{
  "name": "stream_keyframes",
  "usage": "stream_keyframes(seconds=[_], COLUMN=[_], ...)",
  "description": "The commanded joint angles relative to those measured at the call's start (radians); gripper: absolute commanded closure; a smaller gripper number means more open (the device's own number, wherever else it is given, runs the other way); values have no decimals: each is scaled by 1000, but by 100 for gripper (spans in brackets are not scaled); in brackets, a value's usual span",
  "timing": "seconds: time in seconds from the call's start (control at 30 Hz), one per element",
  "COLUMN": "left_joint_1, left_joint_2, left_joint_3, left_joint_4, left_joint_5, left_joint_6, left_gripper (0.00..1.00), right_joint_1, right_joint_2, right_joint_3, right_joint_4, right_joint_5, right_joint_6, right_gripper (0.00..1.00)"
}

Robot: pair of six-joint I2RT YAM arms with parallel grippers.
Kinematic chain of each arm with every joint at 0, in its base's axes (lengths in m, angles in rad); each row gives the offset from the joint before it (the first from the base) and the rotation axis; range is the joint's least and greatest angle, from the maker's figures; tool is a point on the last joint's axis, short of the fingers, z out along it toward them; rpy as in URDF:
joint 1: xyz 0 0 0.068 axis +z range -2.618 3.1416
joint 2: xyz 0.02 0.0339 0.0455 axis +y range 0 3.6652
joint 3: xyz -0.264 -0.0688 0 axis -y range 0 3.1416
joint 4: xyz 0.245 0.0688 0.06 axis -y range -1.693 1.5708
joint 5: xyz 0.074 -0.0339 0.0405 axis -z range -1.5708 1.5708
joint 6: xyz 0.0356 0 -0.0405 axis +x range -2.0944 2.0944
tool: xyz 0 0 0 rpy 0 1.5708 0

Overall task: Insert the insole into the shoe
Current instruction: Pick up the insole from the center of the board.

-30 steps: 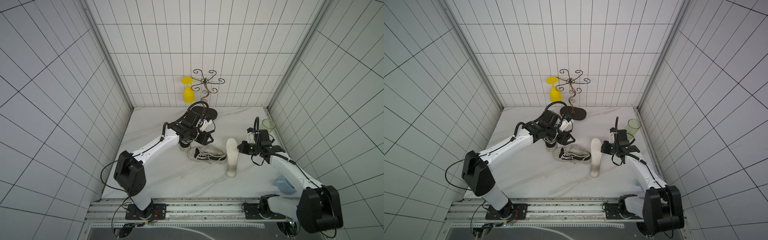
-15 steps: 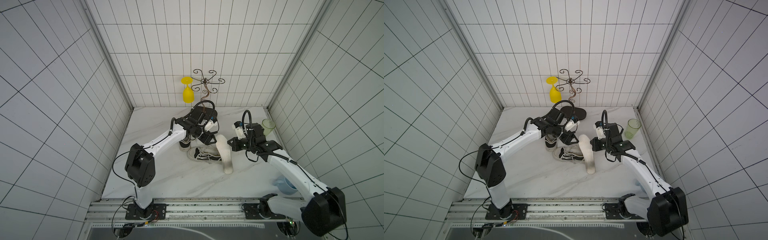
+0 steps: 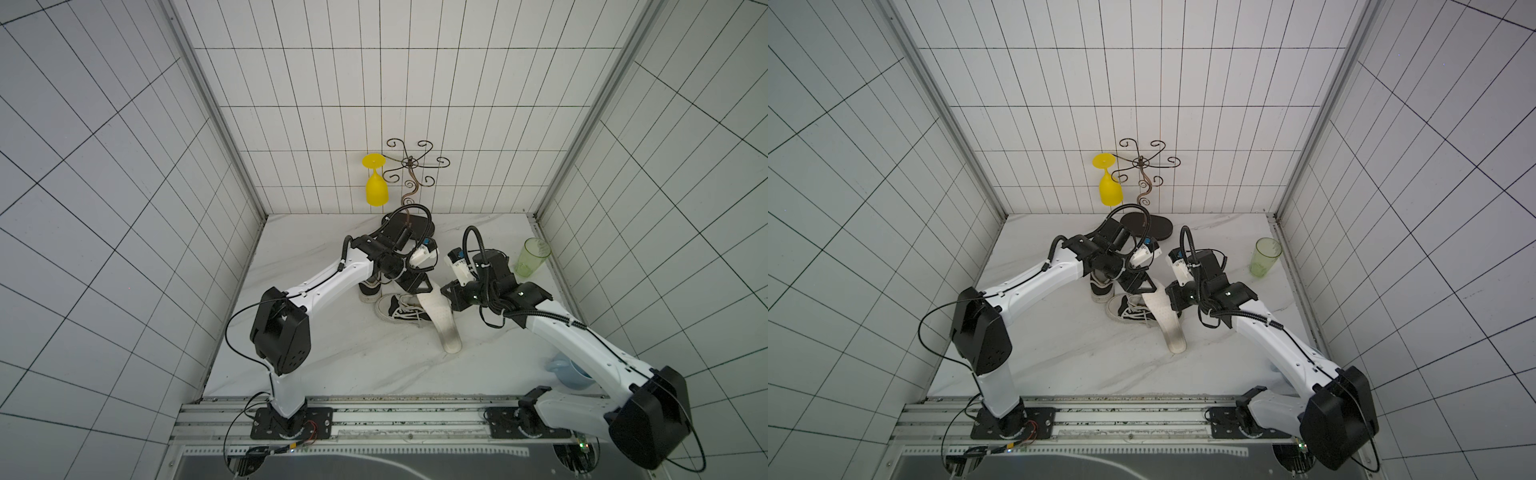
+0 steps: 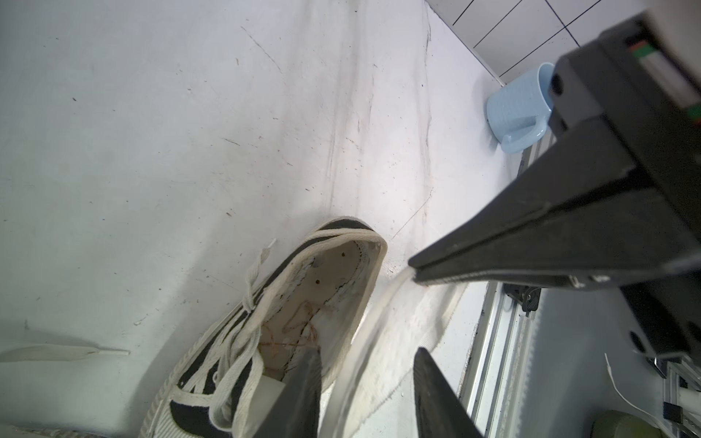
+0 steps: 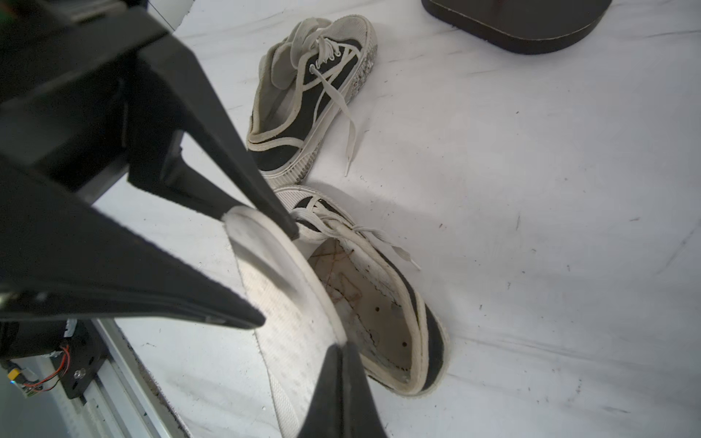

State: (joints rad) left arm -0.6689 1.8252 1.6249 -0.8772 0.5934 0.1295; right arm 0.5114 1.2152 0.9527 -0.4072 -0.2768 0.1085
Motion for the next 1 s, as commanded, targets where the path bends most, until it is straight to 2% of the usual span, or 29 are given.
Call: stream_keyframes(seconds=[0.0, 0.17, 0.3, 0.43, 0.47, 0.53, 0.6, 0.67, 0.7, 0.77, 0.8, 0.83, 0.87, 0.9, 0.97], left_joint_1=[-6, -8, -21, -24, -24, -21, -9, 6, 9, 13, 17, 22, 30, 39, 66], left_joint_2=[-7, 3, 14, 25, 28, 34, 44, 43, 35, 10, -1, -8, -14, -18, -23], left_joint_3=[-16, 0, 8, 10, 10, 20, 21, 6, -5, -32, -38, -42, -43, -42, -42], left_joint_4=[-8, 5, 6, -3, -2, 4, 29, 66, 87, 122, 128, 127, 125, 123, 124], left_joint_5=[50, 77, 78, 67, 45, -22, -71, -49, -34, 19, 29, 42, 51, 53, 75], left_joint_6=[24, 8, 1, -5, -13, -44, -112, -166, -183, -190, -195, -201, -209, -227, -283], left_gripper=[61, 73, 74, 84, 89, 99, 100, 100, 100, 100, 100, 100, 100, 100, 100], right_joint_1=[4, 4, 6, 6, 6, 6, 5, 6, 4, 3, 3, 4, 4, 4, 6], right_joint_2=[11, 21, 24, 23, 20, 17, 21, 28, 30, 23, 14, 2, -10, -22, -46], right_joint_3=[105, 116, 129, 136, 136, 130, 118, 110, 110, 100, 91, 76, 55, 37, -14], right_joint_4=[-10, -7, 2, 11, 14, 21, 27, 22, 18, 16, 20, 28, 38, 41, 52], right_joint_5=[60, 19, -19, -26, -29, -43, -47, -56, -55, -80, -98, -107, -112, -117, -86], right_joint_6=[-41, -64, -94, -109, -110, -110, -107, -105, -102, -102, -105, -102, -96, -96, -78], right_gripper=[100, 100, 100, 100, 100, 100, 100, 100, 92, 57, 49, 36, 16, 2, 1])
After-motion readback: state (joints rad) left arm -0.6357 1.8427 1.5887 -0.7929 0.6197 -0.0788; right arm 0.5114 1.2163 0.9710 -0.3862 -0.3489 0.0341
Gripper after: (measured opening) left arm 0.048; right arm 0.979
